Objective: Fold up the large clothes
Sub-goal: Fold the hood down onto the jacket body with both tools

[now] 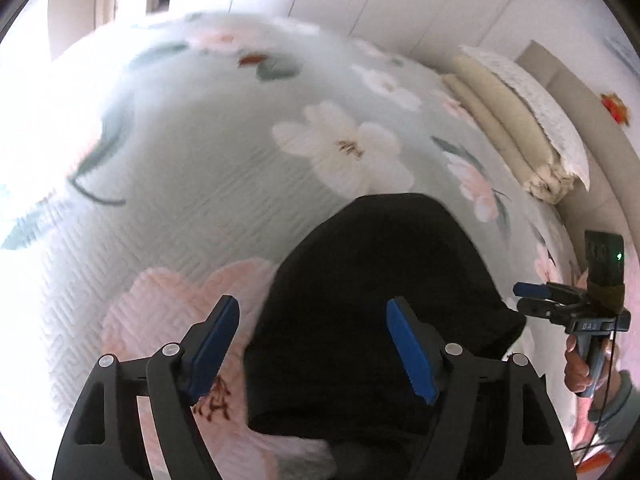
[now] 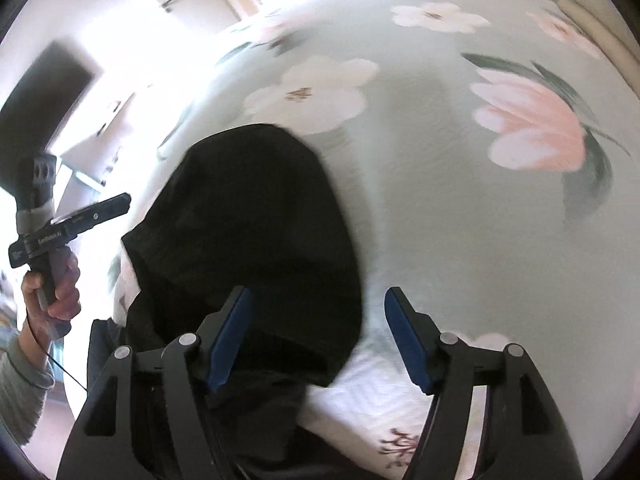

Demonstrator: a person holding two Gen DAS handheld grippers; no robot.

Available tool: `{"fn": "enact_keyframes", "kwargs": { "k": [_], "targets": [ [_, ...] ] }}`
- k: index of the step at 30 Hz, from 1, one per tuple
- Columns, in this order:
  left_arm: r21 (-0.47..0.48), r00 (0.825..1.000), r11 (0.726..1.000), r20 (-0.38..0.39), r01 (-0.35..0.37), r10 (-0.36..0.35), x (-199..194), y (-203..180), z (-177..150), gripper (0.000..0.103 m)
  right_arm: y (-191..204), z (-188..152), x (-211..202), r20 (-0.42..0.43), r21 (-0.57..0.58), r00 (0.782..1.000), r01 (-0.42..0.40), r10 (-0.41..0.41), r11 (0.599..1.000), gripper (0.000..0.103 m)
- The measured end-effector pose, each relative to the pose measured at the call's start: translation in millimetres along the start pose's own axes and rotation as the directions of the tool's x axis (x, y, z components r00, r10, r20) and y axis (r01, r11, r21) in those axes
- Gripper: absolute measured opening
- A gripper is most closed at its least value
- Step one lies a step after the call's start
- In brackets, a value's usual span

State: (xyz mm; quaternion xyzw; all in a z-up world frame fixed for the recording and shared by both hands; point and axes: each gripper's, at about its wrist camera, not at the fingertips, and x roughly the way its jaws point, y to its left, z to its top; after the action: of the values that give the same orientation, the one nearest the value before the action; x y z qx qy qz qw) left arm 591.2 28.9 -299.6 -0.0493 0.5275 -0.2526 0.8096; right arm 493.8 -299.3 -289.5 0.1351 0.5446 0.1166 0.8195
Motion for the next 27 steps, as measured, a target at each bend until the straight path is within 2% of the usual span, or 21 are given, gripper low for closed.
{"fn": "enact_keyframes", "kwargs": {
  "k": [2, 4, 6, 7, 10, 11, 13, 14, 15, 16, 17, 19, 23, 27],
  "targets": [
    [-0.049, 0.999, 0.999, -0.031, 0.023, -0.024, 14, 13, 3, 0.077, -13, 5, 9, -0.020, 0.060, 0.999, -0.044, 0.045, 0.997, 0.072],
    [-0.113, 0.993, 0.990, -0.075, 0.080, -0.089, 30, 26, 4, 0.077, -26, 8, 26, -0.047, 0.129, 0.991, -0.119, 0.126, 0.984, 0.072],
    [-0.158, 0.983, 0.978, -0.094, 0.140, -0.156, 44, 32, 3, 0.076, -24, 9, 38, -0.066, 0.162, 0.983, -0.160, 0.173, 0.974, 0.072],
    [-0.163, 0.980, 0.975, -0.101, 0.153, -0.171, 48, 32, 2, 0.076, -23, 8, 46, -0.080, 0.171, 0.976, -0.185, 0.201, 0.968, 0.072],
    [-0.137, 0.976, 0.976, -0.113, 0.169, -0.184, 57, 22, -2, 0.075, -11, 8, 62, -0.095, 0.148, 0.972, -0.198, 0.213, 0.969, 0.069],
    [-0.115, 0.980, 0.982, -0.114, 0.149, -0.162, 59, 16, -4, 0.072, -5, 10, 63, -0.093, 0.131, 0.973, -0.198, 0.211, 0.971, 0.063],
    [-0.066, 0.987, 0.993, -0.119, 0.103, -0.110, 59, 4, -6, 0.047, 5, 13, 67, -0.105, 0.111, 0.974, -0.189, 0.200, 0.976, 0.054],
    [-0.052, 0.990, 0.996, -0.114, 0.072, -0.078, 56, 0, -8, 0.030, 10, 14, 66, -0.108, 0.099, 0.975, -0.183, 0.193, 0.978, 0.045],
    [-0.052, 0.992, 0.996, -0.101, 0.066, -0.071, 50, -1, -9, 0.022, 17, 15, 64, -0.113, 0.073, 0.979, -0.162, 0.170, 0.984, 0.040],
    [-0.055, 0.993, 0.996, -0.090, 0.068, -0.073, 44, -1, -9, 0.019, 25, 15, 60, -0.114, 0.040, 0.984, -0.131, 0.134, 0.991, 0.033],
    [-0.061, 0.994, 0.995, -0.074, 0.077, -0.081, 34, -2, -10, 0.015, 31, 14, 54, -0.103, 0.017, 0.988, -0.111, 0.112, 0.994, 0.022],
    [-0.061, 0.994, 0.993, -0.027, 0.105, -0.107, 8, -6, -16, 0.014, 43, 12, 38, -0.075, -0.011, 0.993, -0.094, 0.092, 0.996, 0.018],
    [-0.008, 0.988, 0.991, 0.077, 0.137, -0.136, -60, -28, -36, 0.013, 71, 3, -20, 0.013, -0.071, 0.998, -0.067, 0.068, 0.995, 0.016],
    [0.028, 0.976, 0.988, 0.154, 0.154, -0.157, -131, -49, -72, 0.013, 108, -31, -86, 0.096, -0.150, 0.994, -0.026, 0.041, 0.988, 0.016]
  ]
}}
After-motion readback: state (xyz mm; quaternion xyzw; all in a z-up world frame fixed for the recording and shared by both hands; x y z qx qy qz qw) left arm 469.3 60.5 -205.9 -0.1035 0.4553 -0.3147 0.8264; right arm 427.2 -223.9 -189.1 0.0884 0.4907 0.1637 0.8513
